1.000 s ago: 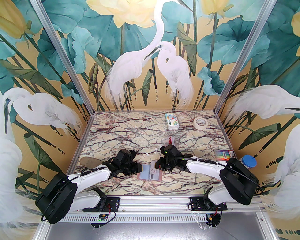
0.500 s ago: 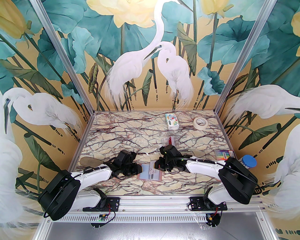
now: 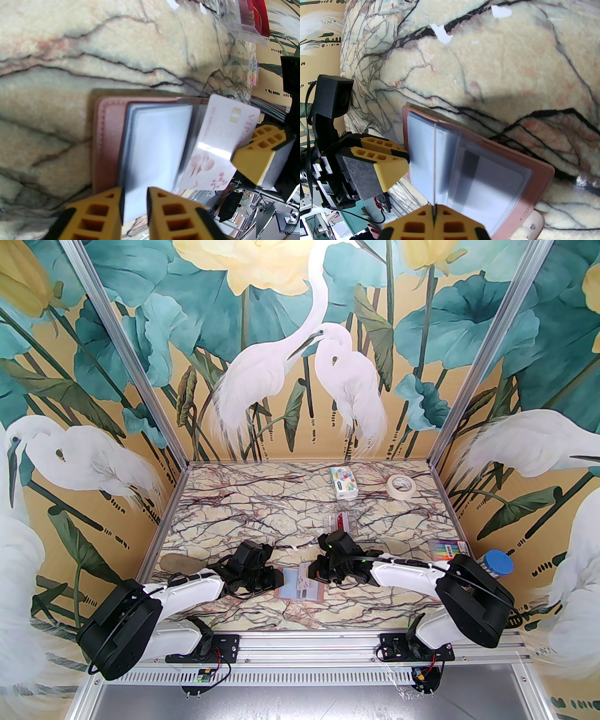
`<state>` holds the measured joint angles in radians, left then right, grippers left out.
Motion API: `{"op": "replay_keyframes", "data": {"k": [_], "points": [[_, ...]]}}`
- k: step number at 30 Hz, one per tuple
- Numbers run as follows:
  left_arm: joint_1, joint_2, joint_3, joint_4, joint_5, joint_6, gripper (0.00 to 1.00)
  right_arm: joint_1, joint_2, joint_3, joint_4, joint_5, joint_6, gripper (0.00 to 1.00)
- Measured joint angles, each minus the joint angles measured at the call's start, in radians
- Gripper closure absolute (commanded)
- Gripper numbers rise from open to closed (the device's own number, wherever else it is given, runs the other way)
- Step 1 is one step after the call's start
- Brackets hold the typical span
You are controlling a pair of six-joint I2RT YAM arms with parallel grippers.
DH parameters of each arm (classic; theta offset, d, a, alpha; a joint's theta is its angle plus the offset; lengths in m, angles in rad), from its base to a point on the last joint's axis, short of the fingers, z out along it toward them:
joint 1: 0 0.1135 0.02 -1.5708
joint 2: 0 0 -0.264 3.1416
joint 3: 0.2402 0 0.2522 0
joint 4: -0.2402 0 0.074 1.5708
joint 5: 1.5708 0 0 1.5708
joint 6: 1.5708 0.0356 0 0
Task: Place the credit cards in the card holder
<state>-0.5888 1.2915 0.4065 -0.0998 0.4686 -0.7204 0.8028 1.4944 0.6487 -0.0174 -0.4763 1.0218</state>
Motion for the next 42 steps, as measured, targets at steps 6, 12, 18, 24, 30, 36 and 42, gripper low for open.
{"op": "replay_keyframes", "data": {"k": [6,12,18,24,30,36,42], "points": [[0.000,0.000,0.000,0.000,0.000,0.000,0.77,0.003,0.000,0.000,0.000,0.001,0.000,1.00],[0.000,0.000,0.000,0.000,0.000,0.000,0.77,0.003,-0.002,0.000,-0.003,0.001,0.000,1.00],[0.000,0.011,0.000,0.005,0.000,0.000,0.77,0.003,-0.005,0.000,-0.009,0.002,0.000,1.00],[0.000,0.013,0.000,0.007,0.000,0.003,0.78,0.003,-0.018,0.000,-0.019,0.002,0.000,1.00],[0.000,0.013,0.000,0.007,0.000,0.004,0.78,0.003,-0.021,0.000,-0.031,0.006,-0.001,1.00],[0.000,0.013,0.000,0.007,0.000,0.007,0.78,0.003,-0.021,0.000,-0.034,0.010,-0.001,1.00],[0.000,0.013,0.000,0.007,0.000,0.007,0.78,0.003,-0.021,0.000,-0.034,0.010,-0.001,1.00]]}}
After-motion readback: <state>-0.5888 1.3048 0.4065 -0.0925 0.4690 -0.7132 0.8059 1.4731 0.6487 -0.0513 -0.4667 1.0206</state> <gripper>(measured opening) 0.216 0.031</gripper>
